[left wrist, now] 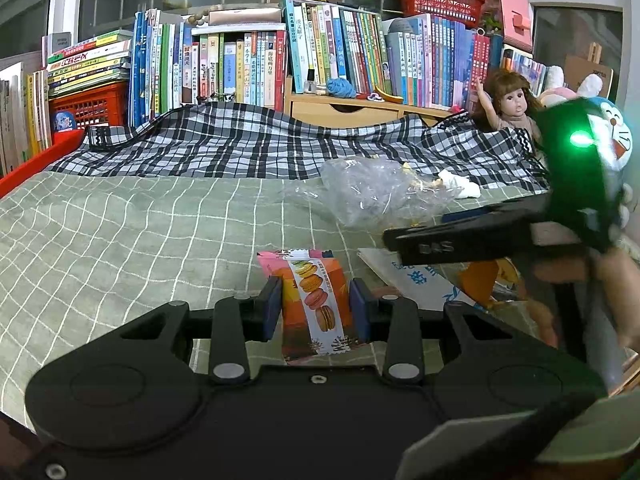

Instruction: Organize books

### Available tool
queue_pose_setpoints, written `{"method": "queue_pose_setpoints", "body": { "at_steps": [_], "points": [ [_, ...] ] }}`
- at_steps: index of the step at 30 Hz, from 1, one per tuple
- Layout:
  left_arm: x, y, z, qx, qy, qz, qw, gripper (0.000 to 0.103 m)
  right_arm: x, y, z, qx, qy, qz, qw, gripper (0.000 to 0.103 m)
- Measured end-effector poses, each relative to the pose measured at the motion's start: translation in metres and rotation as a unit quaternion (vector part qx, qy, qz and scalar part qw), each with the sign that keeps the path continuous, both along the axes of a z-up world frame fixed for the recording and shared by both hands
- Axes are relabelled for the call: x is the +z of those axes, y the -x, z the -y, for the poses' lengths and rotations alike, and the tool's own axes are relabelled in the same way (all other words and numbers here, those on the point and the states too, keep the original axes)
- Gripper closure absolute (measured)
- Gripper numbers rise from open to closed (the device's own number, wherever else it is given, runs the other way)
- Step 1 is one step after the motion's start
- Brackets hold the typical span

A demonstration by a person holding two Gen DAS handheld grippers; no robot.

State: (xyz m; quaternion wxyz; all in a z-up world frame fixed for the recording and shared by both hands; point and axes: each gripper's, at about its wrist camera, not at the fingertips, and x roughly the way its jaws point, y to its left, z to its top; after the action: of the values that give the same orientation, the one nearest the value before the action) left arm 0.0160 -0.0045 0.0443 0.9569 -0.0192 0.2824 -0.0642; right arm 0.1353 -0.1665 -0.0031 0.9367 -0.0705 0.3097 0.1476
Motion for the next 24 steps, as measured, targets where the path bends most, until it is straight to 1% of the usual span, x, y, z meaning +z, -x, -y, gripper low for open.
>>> {"method": "queue_pose_setpoints", "body": {
  "at_steps": [1, 2, 3, 4, 5, 9, 14, 19, 24],
  "points": [
    [0.0, 0.0, -0.001, 0.0, 0.0, 0.0, 1.0, 0.069, -0.002, -0.002, -0.001, 0.0, -0.001, -0.005, 1.0, 0.027],
    [-0.001, 0.0, -0.001, -0.001, 0.001, -0.001, 1.0, 0.069, -0.004, -0.004, -0.002, 0.0, -0.005, -0.012, 1.0, 0.048],
    [-0.001, 0.0, -0.001, 0.0, 0.001, -0.001, 1.0, 0.069, -0.005, -0.003, -0.003, -0.003, -0.007, -0.014, 1.0, 0.053],
    [-0.001, 0.0, -0.002, 0.0, 0.002, -0.001, 1.0, 0.069, -0.006, 0.0, -0.003, -0.002, -0.011, -0.008, 1.0, 0.056],
    [-0.001, -0.001, -0.002, 0.0, 0.003, -0.001, 1.0, 0.069, -0.005, 0.003, -0.003, 0.004, -0.012, -0.005, 1.0, 0.065],
    [-0.001, -0.001, -0.003, 0.002, 0.006, 0.001, 1.0, 0.069, -0.002, 0.017, -0.002, 0.005, -0.001, 0.017, 1.0, 0.065],
    [0.0, 0.005, -0.003, 0.0, 0.01, 0.003, 0.9999, 0.069, 0.013, 0.037, 0.004, 0.008, -0.018, 0.043, 0.999, 0.065],
    [0.007, 0.016, 0.0, -0.008, 0.013, 0.009, 0.9998, 0.069, 0.027, 0.064, 0.008, 0.025, -0.034, 0.056, 0.998, 0.065],
    [0.009, 0.034, 0.004, -0.019, 0.016, 0.011, 0.9996, 0.069, 0.031, 0.096, 0.012, 0.041, -0.044, 0.06, 0.996, 0.064]
  ]
}}
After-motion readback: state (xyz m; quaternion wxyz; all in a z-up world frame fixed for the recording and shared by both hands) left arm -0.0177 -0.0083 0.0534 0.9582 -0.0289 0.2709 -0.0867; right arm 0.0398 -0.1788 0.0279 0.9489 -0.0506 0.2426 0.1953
